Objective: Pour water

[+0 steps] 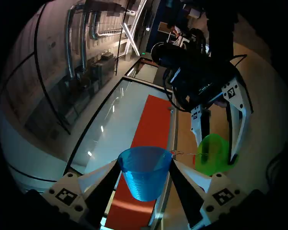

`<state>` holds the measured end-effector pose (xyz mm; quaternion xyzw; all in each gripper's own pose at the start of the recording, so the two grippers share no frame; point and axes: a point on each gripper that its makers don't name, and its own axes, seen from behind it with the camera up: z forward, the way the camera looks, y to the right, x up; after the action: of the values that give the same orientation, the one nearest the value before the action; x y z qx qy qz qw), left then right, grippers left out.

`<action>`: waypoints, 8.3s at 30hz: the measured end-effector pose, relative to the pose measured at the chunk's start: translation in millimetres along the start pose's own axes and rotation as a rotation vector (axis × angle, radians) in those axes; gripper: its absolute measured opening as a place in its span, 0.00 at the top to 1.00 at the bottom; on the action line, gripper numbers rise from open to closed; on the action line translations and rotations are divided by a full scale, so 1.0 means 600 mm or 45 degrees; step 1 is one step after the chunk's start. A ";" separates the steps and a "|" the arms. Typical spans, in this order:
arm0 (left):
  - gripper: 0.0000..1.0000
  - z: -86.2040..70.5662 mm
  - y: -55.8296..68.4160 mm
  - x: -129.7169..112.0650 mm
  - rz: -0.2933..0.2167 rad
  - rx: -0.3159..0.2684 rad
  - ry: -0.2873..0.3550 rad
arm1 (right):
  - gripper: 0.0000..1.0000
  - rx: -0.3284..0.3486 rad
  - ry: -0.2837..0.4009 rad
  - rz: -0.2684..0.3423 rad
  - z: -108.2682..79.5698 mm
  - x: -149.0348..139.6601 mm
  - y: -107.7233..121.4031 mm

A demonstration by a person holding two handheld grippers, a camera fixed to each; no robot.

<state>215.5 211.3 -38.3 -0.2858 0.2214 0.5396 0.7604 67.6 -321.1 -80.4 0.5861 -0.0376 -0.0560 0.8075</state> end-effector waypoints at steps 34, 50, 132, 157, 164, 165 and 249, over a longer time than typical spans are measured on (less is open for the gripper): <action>0.14 -0.001 0.001 0.007 0.068 0.001 0.016 | 0.12 0.000 -0.004 -0.008 0.005 0.000 0.000; 0.14 -0.001 0.005 0.004 0.098 -0.006 0.024 | 0.12 -0.003 -0.008 -0.009 0.008 0.002 0.003; 0.14 0.005 0.015 0.018 0.332 -0.010 0.052 | 0.13 -0.011 -0.005 -0.011 0.004 0.001 0.010; 0.14 0.009 0.011 0.016 0.413 0.010 0.058 | 0.12 -0.027 -0.004 -0.015 0.005 0.002 0.017; 0.14 0.010 0.008 0.017 0.440 0.018 0.059 | 0.12 -0.030 0.000 -0.016 0.005 0.003 0.019; 0.14 0.010 0.008 0.017 0.443 0.018 0.058 | 0.12 -0.031 0.000 -0.016 0.005 0.004 0.019; 0.14 0.009 0.015 -0.077 -1.020 -0.016 -0.079 | 0.12 -0.057 0.032 -0.028 -0.005 0.017 0.026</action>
<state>192.6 185.0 -6.4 -0.3379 0.0662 0.2102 0.9150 78.9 -314.6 -66.6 0.5688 -0.0197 -0.0585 0.8202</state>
